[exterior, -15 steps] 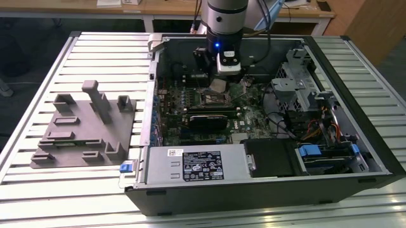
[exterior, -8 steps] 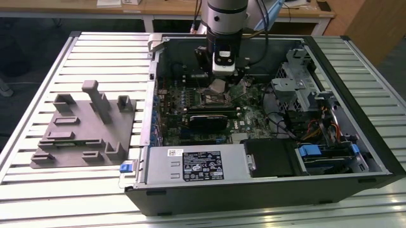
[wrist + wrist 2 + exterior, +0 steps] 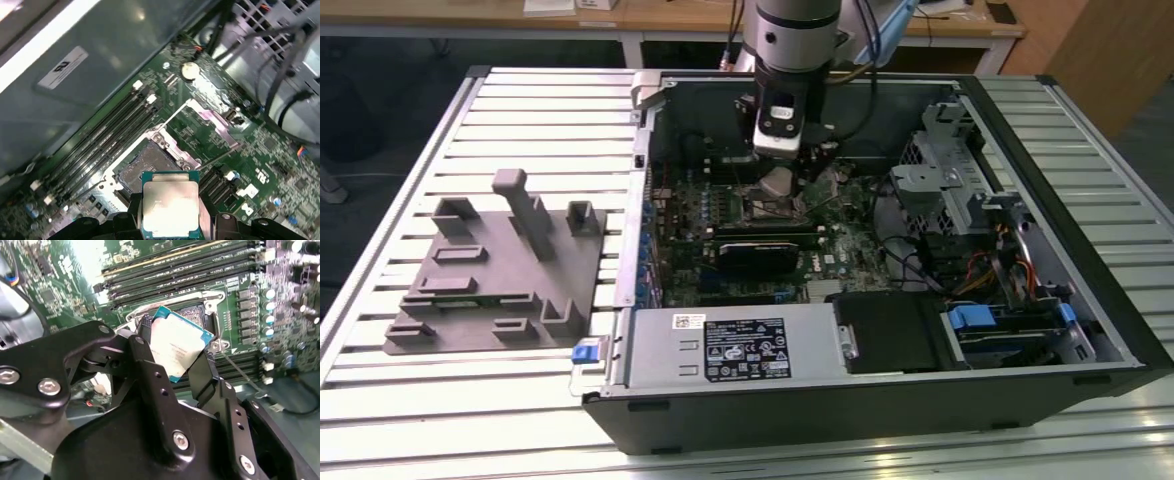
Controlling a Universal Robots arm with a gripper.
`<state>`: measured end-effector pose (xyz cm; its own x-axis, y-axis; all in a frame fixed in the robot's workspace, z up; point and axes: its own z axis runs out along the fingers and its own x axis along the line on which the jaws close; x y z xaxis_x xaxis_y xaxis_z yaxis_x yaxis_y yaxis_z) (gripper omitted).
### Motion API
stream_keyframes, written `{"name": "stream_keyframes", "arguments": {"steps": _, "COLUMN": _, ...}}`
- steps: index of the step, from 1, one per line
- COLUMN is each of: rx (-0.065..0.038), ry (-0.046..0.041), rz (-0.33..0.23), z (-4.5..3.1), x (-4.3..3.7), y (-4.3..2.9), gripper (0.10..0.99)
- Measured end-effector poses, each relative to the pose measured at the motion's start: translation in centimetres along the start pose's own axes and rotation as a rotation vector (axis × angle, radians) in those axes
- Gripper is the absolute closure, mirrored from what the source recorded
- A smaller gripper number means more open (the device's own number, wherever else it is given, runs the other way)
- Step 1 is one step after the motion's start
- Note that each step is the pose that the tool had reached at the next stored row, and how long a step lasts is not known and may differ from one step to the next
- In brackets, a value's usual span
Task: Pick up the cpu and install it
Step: 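Place the cpu into insertion slot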
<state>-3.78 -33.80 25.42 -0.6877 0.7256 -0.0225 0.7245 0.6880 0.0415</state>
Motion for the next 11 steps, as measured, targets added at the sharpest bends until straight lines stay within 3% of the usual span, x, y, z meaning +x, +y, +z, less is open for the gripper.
{"name": "stream_keyframes", "arguments": {"steps": 11, "rx": 0.004, "ry": -0.0083, "rz": 0.200, "z": 0.04, "x": 0.00, "y": 0.00, "gripper": 0.549}}
